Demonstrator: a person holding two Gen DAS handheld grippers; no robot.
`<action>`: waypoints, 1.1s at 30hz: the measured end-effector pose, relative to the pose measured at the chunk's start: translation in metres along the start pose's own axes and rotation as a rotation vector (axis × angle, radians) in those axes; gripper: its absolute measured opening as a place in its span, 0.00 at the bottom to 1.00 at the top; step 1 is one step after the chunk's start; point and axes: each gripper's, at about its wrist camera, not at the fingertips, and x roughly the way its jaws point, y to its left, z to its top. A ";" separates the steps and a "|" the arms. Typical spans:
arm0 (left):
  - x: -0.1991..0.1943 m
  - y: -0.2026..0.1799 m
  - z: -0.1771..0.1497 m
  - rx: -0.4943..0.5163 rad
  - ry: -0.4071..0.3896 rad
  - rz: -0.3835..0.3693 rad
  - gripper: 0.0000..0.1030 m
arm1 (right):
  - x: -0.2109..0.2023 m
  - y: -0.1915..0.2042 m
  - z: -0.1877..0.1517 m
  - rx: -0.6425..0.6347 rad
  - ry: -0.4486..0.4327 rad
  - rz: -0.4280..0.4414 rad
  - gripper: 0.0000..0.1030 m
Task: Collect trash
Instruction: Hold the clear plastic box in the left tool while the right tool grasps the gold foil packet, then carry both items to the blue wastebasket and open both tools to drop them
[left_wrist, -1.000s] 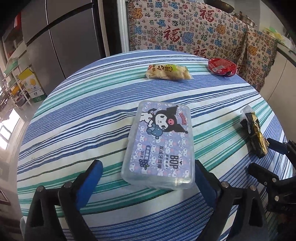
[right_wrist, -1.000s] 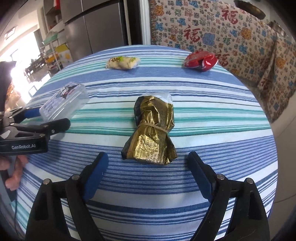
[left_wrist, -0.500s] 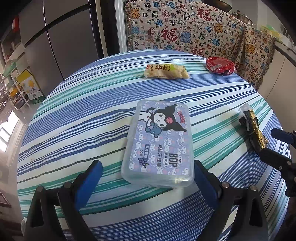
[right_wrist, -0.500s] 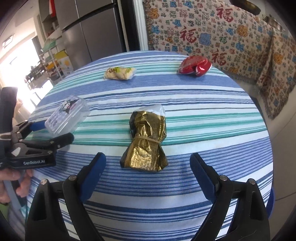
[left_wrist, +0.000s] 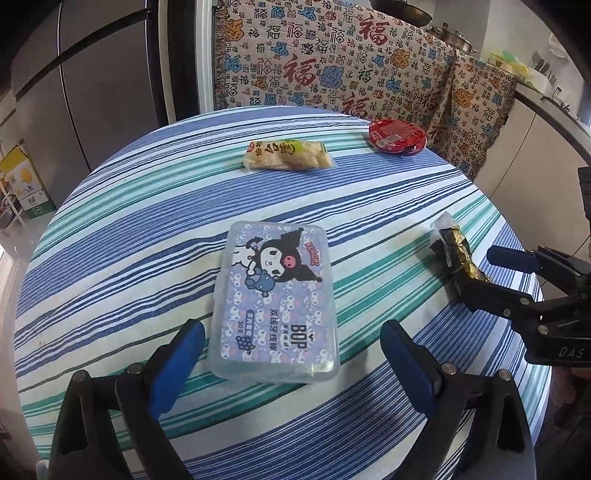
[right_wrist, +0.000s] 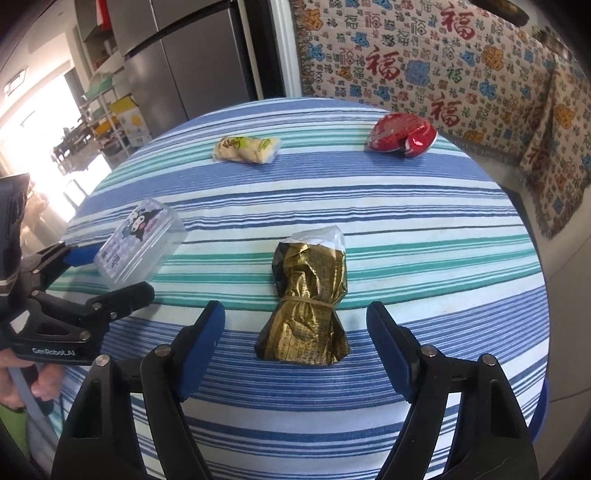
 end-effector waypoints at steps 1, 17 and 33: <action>-0.001 0.000 0.001 0.000 -0.005 0.000 0.95 | 0.001 -0.001 0.000 0.003 0.002 0.000 0.77; -0.011 -0.005 0.003 -0.043 -0.036 -0.014 0.61 | -0.019 -0.015 -0.005 0.070 -0.010 0.068 0.36; -0.038 -0.167 0.025 0.149 -0.073 -0.223 0.61 | -0.122 -0.134 -0.049 0.279 -0.111 -0.027 0.37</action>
